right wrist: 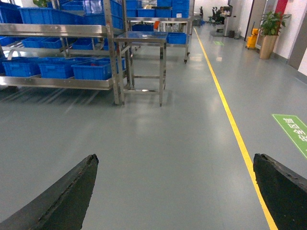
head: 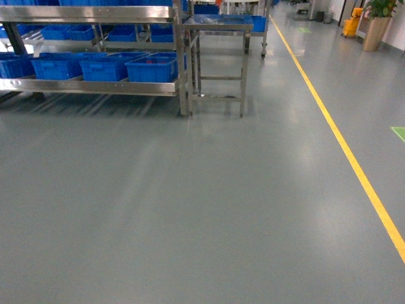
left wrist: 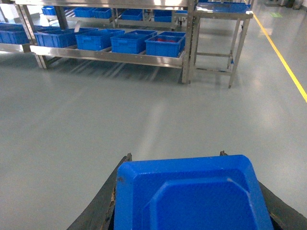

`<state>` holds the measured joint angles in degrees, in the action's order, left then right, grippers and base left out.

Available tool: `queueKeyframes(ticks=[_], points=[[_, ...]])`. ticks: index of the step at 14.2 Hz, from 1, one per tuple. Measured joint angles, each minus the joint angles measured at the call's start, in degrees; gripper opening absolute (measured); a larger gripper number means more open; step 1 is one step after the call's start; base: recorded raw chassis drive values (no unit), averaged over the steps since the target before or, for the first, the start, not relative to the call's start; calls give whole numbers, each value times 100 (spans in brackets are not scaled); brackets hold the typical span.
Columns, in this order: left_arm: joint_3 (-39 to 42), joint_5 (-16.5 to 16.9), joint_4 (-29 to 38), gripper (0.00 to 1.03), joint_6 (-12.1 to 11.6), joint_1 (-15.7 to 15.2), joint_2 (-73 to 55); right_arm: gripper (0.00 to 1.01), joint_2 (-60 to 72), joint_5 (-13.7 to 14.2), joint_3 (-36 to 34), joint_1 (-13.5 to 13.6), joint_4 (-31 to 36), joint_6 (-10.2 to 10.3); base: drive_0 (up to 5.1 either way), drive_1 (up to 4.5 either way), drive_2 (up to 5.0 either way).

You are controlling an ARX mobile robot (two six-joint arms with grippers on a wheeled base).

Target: Pick blue part to blue bin on bottom shelf

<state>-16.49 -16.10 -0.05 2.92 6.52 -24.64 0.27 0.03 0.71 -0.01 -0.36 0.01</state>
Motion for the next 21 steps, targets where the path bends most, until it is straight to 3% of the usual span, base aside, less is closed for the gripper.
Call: queueKeyframes(ticks=[21], points=[[2, 0, -17, 43, 0, 0, -7, 98, 0, -2, 0, 0, 7, 0, 1, 433, -431]])
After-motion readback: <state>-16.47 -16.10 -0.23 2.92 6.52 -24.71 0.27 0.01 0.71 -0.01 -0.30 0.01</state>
